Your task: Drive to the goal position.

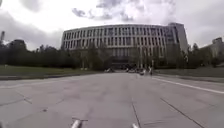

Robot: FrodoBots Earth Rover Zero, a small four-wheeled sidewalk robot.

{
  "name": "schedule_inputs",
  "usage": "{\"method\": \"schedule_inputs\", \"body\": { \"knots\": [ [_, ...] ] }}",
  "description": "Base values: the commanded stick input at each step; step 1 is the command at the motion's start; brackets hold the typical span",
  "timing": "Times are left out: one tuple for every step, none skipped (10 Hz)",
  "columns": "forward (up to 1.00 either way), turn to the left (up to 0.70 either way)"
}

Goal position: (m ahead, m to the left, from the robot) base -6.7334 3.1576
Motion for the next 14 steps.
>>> {"method": "schedule_inputs", "body": {
  "knots": [
    [1.0,0.0],
    [1.0,0.0],
    [1.0,0.0],
    [1.0,0.0],
    [1.0,-0.09],
    [1.0,-0.21],
    [1.0,-0.09],
    [1.0,0.0],
    [1.0,0.0],
    [1.0,0.0],
    [1.0,-0.14],
    [1.0,-0.19],
    [1.0,-0.06],
    [1.0,0.0]
  ]
}}
